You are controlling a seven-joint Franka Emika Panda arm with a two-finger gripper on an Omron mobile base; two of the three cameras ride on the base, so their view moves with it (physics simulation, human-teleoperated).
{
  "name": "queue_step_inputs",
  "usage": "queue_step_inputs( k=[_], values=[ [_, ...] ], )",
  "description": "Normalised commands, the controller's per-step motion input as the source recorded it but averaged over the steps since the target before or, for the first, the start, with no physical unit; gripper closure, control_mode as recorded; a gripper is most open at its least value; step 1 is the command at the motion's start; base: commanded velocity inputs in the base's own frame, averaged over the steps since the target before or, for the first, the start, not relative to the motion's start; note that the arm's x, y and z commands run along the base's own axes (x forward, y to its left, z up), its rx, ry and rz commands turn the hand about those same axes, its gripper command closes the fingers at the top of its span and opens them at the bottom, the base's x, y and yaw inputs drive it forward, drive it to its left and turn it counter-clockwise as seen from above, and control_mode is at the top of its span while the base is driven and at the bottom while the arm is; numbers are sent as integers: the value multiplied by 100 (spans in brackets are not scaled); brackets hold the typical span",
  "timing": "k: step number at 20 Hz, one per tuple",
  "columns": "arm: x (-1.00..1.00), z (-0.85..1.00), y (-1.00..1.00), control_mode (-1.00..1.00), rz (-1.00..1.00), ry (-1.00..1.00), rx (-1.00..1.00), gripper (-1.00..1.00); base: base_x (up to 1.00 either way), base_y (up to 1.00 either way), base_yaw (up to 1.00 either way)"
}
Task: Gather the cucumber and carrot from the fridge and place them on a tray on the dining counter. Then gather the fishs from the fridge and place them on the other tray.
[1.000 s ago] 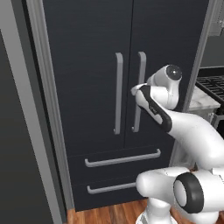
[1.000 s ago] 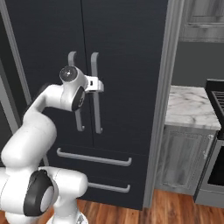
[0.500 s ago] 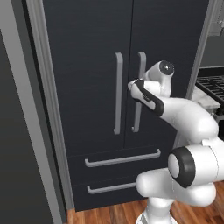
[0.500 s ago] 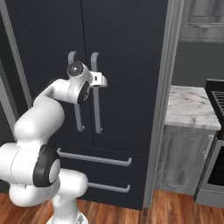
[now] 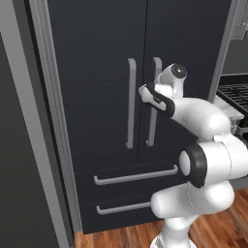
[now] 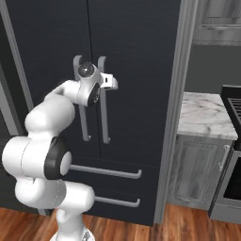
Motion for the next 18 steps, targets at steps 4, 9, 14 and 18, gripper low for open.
queue_step_inputs(
  k=[4,9,14,18],
  values=[
    [38,0,-11,-100,0,0,0,-100,0,0,0],
    [44,0,-6,-100,0,0,0,-100,0,0,0],
    [70,0,0,-100,0,2,0,100,0,0,0],
    [52,-2,0,-100,0,8,0,100,0,0,0]
  ],
)
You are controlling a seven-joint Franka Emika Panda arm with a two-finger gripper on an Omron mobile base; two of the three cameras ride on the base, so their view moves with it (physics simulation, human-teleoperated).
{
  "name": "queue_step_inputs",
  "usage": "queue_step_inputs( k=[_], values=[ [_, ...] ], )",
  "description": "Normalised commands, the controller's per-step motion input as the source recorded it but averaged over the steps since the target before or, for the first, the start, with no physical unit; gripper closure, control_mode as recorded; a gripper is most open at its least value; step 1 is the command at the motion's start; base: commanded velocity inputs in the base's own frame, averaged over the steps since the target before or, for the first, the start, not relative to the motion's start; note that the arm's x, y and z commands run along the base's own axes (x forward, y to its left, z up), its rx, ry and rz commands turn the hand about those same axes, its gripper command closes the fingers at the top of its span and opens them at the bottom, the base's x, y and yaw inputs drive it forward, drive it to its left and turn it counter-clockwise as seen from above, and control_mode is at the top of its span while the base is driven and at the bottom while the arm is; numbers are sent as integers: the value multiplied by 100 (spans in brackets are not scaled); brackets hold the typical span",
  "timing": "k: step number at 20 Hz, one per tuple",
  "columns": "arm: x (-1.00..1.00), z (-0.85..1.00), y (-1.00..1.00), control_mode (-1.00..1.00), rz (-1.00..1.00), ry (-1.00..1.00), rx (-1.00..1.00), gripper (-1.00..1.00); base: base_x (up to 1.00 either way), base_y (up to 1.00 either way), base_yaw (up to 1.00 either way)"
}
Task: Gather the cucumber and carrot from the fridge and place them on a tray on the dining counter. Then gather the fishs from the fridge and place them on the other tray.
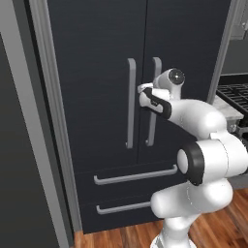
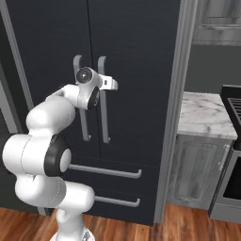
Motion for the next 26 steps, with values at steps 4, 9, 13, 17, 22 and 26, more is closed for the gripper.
queue_step_inputs(
  k=[4,9,13,17,22,26],
  values=[
    [-3,0,-2,-100,0,10,0,100,0,0,0],
    [-74,14,-21,-100,1,0,0,100,0,0,0],
    [-98,15,-13,-100,0,0,0,100,0,0,0],
    [-100,26,-13,-100,0,0,0,100,0,0,0],
    [-96,31,-13,-100,0,3,0,100,0,0,0],
    [-80,14,-28,-100,-1,5,0,100,0,0,0]
  ],
)
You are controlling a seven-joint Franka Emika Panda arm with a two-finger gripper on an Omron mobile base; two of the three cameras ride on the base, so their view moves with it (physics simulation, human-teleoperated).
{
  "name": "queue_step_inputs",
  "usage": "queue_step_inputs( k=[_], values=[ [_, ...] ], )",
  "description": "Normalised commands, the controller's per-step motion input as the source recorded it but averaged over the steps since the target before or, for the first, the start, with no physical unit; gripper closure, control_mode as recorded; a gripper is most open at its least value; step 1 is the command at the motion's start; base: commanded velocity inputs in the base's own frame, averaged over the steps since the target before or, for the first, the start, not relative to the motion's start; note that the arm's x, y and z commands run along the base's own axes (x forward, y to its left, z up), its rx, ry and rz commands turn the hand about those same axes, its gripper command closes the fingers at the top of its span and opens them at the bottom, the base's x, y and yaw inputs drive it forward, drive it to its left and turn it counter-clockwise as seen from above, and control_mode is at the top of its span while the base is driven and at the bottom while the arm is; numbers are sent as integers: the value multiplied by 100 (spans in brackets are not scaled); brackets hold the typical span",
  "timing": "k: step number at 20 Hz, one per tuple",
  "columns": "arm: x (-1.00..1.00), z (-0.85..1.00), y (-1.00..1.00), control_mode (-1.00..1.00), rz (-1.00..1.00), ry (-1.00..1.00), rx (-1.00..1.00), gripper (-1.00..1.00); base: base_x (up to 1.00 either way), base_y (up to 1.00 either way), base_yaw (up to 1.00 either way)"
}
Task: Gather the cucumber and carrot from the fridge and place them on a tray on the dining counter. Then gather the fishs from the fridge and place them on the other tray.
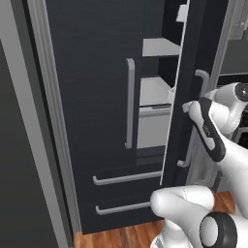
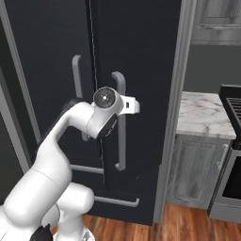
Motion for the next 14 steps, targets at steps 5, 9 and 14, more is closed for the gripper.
queue_step_inputs(
  k=[5,9,14],
  values=[
    [-35,13,-6,-100,-1,10,0,-100,0,0,0],
    [-68,-1,16,-100,0,-6,-1,-100,0,0,0],
    [-98,1,39,-100,0,-9,-1,-100,0,0,0]
  ],
)
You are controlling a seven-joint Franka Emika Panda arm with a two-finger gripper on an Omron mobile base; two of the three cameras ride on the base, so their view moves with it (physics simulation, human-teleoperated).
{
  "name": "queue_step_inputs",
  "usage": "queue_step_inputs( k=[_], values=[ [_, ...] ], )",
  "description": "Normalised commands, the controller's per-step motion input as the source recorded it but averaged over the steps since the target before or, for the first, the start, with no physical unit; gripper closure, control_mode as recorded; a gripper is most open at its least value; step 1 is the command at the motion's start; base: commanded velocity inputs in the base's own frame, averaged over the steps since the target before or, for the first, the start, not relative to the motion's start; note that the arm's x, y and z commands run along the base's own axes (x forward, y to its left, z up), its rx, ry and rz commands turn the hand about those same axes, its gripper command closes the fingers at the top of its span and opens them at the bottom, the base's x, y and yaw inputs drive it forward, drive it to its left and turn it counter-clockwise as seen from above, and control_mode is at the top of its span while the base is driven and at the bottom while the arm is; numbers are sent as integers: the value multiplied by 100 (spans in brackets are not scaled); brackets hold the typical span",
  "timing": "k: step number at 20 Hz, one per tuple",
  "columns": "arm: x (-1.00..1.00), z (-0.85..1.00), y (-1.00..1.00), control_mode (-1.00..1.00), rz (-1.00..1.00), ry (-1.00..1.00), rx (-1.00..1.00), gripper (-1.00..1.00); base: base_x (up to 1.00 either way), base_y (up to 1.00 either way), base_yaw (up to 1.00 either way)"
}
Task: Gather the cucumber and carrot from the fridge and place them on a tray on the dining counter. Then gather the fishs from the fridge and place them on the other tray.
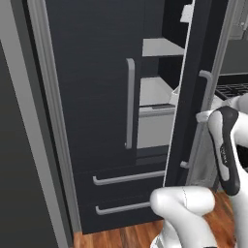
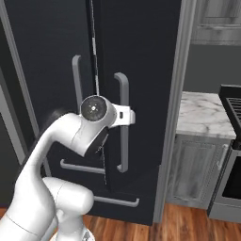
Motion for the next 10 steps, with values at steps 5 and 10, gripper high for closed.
queue_step_inputs(
  k=[5,10],
  values=[
    [-22,10,98,-100,-1,0,-15,-100,0,0,0],
    [16,14,100,-100,-6,0,-30,-100,0,0,0]
  ],
)
